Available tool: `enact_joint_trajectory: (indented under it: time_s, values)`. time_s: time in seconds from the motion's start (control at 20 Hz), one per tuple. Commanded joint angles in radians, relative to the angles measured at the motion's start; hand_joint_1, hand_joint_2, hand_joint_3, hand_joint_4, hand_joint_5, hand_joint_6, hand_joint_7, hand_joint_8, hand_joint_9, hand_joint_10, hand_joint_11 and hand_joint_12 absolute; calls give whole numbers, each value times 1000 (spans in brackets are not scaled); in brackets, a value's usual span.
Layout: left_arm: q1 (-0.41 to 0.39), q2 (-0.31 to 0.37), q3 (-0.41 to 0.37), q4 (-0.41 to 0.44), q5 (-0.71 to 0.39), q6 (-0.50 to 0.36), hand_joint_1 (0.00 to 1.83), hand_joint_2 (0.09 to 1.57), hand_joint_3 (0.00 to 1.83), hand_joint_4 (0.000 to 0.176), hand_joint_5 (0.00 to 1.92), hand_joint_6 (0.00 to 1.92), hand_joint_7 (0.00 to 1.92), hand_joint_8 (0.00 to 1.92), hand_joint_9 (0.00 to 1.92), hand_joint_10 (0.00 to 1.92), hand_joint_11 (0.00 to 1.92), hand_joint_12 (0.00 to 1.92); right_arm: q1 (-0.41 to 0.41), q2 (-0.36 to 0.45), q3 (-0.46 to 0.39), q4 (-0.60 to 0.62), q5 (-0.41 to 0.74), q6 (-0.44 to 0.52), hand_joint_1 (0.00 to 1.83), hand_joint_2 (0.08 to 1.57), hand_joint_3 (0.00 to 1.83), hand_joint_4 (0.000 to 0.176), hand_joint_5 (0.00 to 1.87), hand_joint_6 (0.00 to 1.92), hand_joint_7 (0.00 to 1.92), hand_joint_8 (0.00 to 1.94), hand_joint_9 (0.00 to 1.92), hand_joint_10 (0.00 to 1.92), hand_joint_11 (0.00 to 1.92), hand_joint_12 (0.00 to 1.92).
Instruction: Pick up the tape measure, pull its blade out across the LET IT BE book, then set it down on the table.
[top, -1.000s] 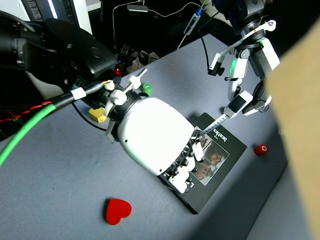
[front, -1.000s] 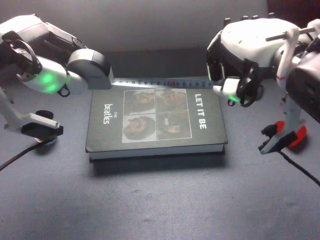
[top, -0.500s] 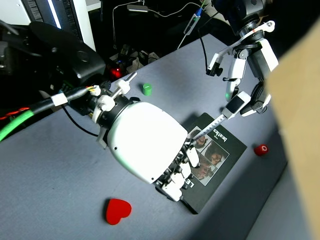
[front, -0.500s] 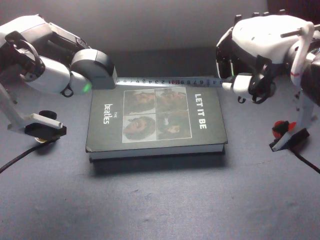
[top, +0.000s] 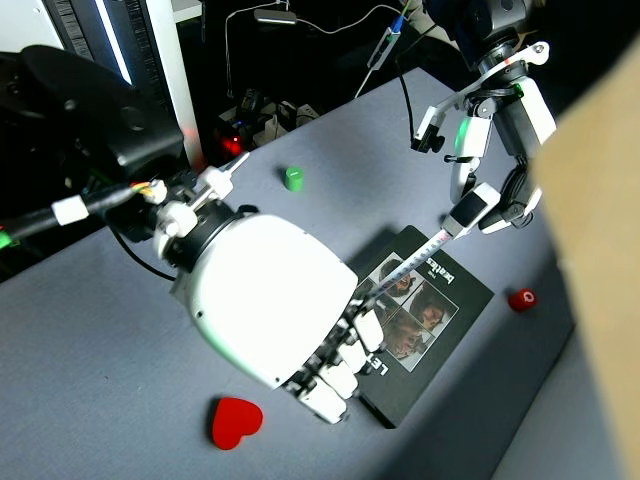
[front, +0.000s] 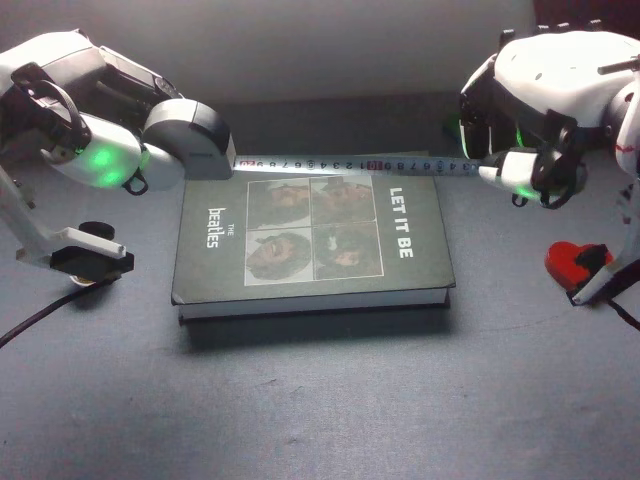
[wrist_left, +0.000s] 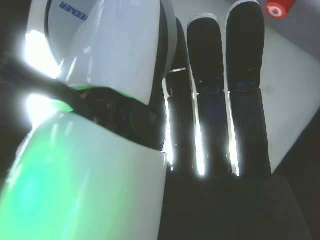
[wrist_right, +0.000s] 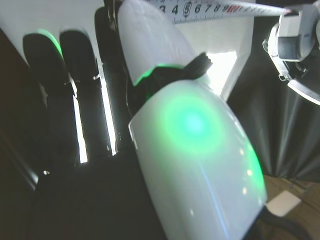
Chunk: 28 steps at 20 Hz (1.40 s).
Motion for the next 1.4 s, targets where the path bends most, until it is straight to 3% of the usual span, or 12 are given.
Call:
enact_joint_trajectory:
  time_s: [0.0,1.35]
  values:
    - [-12,8,8,36,-61,-3,1381,1102,1,0,985,750,1025,968,902,1281,877,1148,4,19,4,-68,70,-7,1342,1189,0,0,779,1310,902,1038,723,1453,644,1453]
    - [-15,6,9,35,-69,-3,1385,1088,0,0,1028,698,1069,896,908,1261,877,1144,-9,171,3,-68,21,36,1342,1192,0,0,764,1317,900,1067,723,1450,637,1463]
